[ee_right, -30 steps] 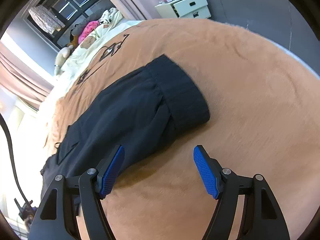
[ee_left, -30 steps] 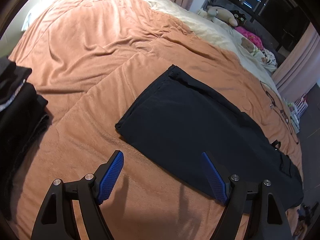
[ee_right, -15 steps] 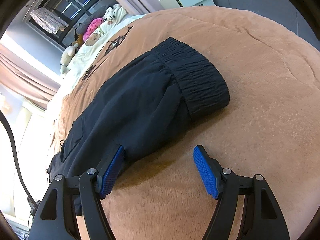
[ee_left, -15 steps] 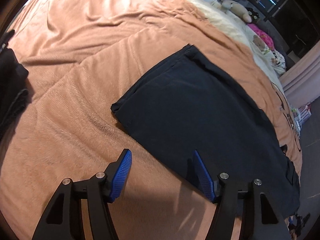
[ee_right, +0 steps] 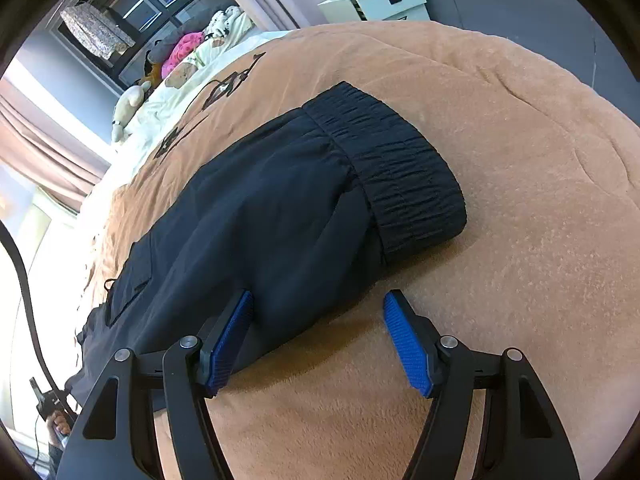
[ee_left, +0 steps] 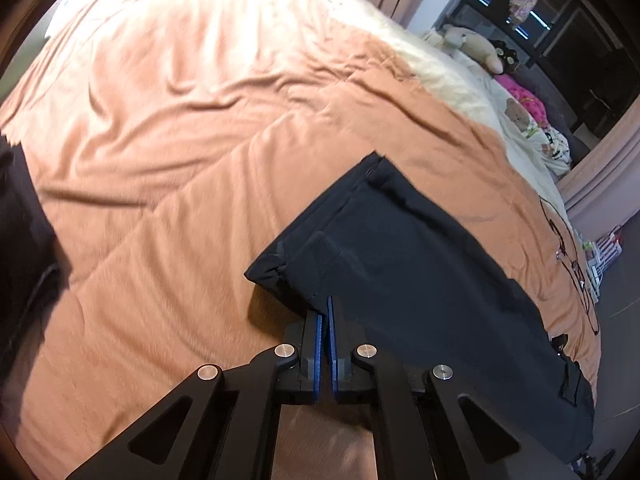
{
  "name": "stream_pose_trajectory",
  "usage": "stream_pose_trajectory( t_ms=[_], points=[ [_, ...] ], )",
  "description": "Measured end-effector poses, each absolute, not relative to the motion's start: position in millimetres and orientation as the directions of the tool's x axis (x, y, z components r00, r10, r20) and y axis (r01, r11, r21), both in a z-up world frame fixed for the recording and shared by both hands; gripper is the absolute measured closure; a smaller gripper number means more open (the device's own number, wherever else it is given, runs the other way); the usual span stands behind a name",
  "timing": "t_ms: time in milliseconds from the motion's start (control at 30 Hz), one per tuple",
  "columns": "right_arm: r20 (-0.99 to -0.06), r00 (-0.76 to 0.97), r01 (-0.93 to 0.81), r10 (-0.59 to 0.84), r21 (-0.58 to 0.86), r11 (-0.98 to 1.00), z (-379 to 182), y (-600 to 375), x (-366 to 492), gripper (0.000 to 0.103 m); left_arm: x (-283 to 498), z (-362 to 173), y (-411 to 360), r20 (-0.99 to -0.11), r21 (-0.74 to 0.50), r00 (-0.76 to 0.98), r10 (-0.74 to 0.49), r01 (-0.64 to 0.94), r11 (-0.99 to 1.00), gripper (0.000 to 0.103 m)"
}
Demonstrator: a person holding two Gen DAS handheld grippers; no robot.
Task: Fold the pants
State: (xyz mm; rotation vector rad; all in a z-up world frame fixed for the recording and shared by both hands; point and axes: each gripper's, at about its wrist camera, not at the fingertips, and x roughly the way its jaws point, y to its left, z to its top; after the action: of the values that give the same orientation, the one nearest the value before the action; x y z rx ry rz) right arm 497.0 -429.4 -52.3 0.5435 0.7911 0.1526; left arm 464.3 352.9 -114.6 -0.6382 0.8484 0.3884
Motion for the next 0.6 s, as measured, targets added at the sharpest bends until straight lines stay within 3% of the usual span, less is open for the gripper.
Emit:
stream_pose_trajectory(
  t_ms=[167,233,300,600],
  points=[
    [-0.636,0.699,0.075,0.326,0.518,0.852,-50,-428,495,0.036,470,-129,357,-0.805,-0.374,0.591,0.051,-0.572,0.73,0.098],
    [-0.638,0.697,0.077,0.328,0.522,0.85,-50,-430,496,0.036,467,-131,357,-0.813,-0.38,0.581,0.037,-0.577,0.723,0.082],
    [-0.638,0.696,0.077,0.329,0.522,0.85,-49,-431,496,0.036,463,-129,356,-0.817,-0.365,0.574,0.048,-0.58,0.729,0.076],
    [-0.646,0.694,0.078,0.318,0.507,0.858,-48,-426,498,0.036,450,-107,364,-0.805,-0.358,0.589,0.071,-0.577,0.734,0.076]
  ],
)
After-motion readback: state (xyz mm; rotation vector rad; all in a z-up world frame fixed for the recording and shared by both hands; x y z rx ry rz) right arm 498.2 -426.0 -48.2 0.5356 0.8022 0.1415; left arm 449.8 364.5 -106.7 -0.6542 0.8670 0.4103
